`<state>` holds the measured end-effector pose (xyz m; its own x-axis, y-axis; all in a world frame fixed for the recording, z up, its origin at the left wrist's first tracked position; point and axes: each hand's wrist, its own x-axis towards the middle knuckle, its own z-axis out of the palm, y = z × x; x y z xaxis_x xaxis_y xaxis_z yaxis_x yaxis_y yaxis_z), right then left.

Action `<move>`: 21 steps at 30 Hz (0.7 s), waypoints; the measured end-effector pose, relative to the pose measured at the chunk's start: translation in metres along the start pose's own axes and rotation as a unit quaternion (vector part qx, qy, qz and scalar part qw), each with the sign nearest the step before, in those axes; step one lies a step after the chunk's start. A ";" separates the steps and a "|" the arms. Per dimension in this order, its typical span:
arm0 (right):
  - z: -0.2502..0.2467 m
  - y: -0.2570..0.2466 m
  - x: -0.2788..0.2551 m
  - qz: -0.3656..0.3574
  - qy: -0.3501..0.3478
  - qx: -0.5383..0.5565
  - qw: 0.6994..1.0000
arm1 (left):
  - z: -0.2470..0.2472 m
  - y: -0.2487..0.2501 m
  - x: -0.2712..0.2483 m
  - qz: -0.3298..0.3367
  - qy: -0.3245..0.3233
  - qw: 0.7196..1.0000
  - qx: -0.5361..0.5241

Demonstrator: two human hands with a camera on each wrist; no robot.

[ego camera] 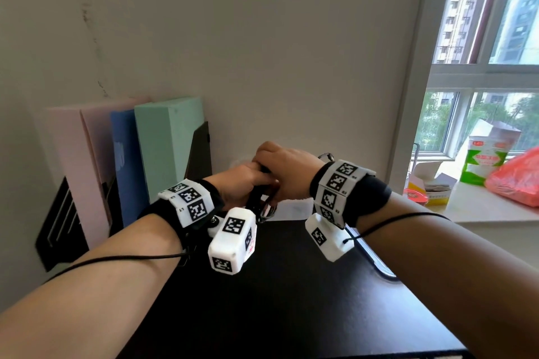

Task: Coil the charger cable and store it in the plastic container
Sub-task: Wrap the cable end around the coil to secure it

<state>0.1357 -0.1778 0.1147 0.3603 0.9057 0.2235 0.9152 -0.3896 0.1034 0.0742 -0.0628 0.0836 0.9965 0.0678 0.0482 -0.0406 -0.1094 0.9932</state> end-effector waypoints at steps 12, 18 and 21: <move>0.013 -0.001 0.009 0.086 -0.004 -0.057 0.995 | 0.005 -0.006 0.005 -0.024 0.031 0.997 0.061; 0.006 0.004 0.009 0.116 0.018 -0.060 0.991 | -0.016 -0.024 -0.001 -0.020 0.034 0.995 0.095; 0.004 0.000 0.011 0.091 0.036 -0.062 0.993 | -0.008 -0.032 -0.004 0.027 -0.021 0.994 0.101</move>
<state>0.1410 -0.1669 0.1132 0.4993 0.8061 0.3176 0.8056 -0.5668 0.1722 0.0706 -0.0512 0.0525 0.9957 0.0164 0.0917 -0.0822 -0.3089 0.9475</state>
